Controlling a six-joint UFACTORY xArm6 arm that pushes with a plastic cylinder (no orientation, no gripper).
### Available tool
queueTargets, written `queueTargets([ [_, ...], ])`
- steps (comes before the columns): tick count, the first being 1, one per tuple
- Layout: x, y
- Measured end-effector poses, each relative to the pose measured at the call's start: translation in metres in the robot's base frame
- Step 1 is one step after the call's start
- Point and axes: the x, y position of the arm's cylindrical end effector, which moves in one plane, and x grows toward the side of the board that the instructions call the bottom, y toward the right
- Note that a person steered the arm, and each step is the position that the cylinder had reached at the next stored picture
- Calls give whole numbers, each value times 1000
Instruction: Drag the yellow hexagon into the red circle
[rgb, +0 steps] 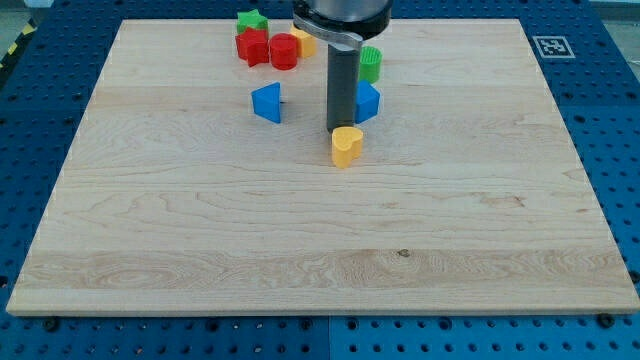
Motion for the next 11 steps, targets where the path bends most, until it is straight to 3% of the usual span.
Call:
queueTargets([
  [4, -98, -10],
  [7, -178, 16],
  [11, -186, -20],
])
